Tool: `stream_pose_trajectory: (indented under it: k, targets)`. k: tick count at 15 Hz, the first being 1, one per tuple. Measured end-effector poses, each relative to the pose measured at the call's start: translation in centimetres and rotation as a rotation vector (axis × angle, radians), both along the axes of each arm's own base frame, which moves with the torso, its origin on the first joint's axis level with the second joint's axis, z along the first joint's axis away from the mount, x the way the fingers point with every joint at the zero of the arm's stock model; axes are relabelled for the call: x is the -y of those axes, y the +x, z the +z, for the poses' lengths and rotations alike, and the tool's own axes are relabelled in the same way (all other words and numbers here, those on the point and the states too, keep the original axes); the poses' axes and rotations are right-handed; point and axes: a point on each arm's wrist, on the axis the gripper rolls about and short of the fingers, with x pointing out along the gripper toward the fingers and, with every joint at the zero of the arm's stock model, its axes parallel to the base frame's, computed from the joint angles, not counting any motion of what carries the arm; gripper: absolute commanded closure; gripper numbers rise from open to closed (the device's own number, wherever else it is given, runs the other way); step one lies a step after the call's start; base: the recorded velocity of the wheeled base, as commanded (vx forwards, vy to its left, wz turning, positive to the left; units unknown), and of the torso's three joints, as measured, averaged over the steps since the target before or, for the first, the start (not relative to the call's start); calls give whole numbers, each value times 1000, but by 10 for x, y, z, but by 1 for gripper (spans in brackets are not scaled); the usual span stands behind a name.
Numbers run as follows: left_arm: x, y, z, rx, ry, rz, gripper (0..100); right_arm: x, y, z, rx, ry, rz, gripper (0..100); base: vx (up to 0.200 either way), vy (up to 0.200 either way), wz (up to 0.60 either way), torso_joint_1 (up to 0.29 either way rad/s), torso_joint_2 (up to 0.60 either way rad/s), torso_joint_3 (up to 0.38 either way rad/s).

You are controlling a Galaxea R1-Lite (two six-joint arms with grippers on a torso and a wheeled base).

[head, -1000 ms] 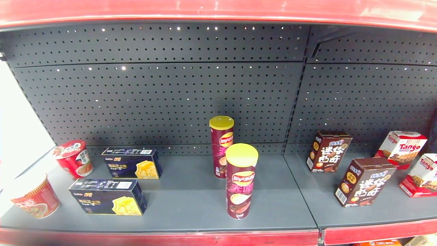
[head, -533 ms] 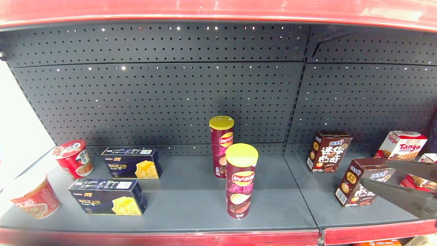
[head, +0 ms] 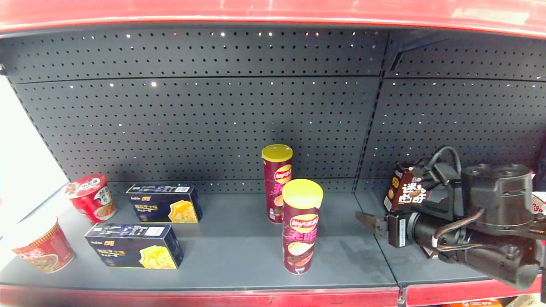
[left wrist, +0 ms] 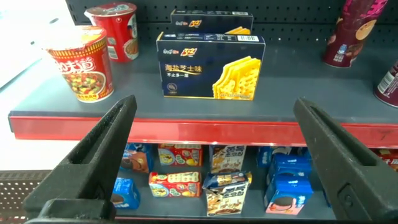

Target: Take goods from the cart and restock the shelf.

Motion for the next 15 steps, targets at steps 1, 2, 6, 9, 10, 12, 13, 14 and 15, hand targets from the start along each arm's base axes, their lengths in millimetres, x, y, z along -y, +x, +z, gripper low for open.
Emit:
stream_pose_trajectory:
  k: [1,2,6,9,10,12,13,14,15]
  targets:
    - [0,0,0,0,0,0,0,-4,5,-9,-15,6,-12,0,0,0,0,0,0,0]
    - [0,0,0,0,0,0,0,-7,7,-18,-40,1,-16,0,0,0,0,0,0,0]
    - [0,0,0,0,0,0,0,-24,1,-42,-59,26,17,0,0,0,0,0,0,0]
    - [0,0,0,0,0,0,0,-33,-2,-54,-58,20,27,0,0,0,0,0,0,0]
    - [0,0,0,0,0,0,0,-35,-1,-57,-64,13,26,0,0,0,0,0,0,0]
    - [0,0,0,0,0,0,0,-39,2,-63,-73,4,27,0,0,0,0,0,0,0]
    - [0,0,0,-1,0,0,0,-40,4,-65,-72,4,26,0,0,0,0,0,0,0]
    - [0,0,0,0,0,0,0,-43,7,-67,-71,5,27,0,0,0,0,0,0,0]
    - [0,0,0,0,0,0,0,-45,9,-69,-72,4,27,0,0,0,0,0,0,0]
